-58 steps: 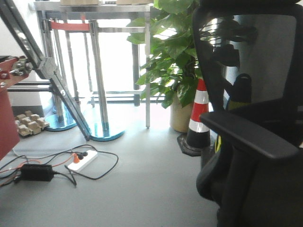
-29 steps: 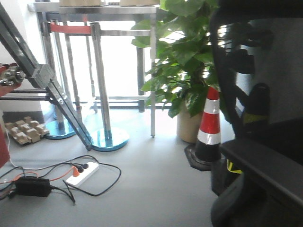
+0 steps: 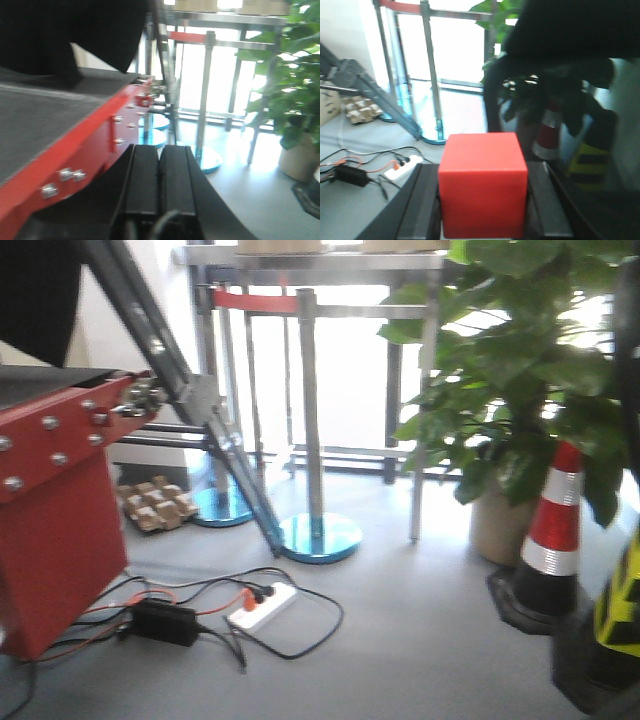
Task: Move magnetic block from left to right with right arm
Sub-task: 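Turn the base toward the second red table, cube held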
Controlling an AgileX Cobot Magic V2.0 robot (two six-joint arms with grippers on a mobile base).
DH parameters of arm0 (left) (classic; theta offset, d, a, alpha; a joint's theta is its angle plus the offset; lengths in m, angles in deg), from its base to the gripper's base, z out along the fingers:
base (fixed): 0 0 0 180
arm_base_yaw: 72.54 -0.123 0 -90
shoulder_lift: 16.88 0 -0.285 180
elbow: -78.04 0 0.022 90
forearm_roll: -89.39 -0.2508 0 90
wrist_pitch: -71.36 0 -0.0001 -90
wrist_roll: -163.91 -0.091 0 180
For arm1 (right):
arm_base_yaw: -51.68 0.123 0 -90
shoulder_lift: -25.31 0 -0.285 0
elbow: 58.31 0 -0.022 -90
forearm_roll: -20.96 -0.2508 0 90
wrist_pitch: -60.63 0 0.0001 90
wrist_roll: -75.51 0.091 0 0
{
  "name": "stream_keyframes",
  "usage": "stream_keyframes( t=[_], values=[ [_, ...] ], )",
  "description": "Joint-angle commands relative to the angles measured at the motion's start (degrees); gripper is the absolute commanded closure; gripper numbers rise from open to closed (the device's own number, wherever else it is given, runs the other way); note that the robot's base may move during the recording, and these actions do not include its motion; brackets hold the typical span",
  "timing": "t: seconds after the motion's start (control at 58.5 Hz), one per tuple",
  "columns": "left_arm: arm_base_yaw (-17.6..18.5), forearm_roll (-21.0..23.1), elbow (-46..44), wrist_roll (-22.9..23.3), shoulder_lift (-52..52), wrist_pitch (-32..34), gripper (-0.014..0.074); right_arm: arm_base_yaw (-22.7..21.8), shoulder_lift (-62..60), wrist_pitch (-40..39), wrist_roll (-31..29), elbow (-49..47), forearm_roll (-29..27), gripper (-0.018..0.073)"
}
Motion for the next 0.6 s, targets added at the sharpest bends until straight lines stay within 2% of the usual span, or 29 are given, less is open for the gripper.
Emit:
stream_keyframes(
  t=[0.0,0.582],
  values=[
    [0.04,0.49,0.64,0.06,0.31,4.73,0.0713,-0.36,0.52,-5.22,-0.43,-1.69,0.51,0.0242],
    [0.04,0.49,0.64,0.06,0.31,4.73,0.0713,-0.36,0.52,-5.22,-0.43,-1.69,0.51,0.0242]
  ],
)
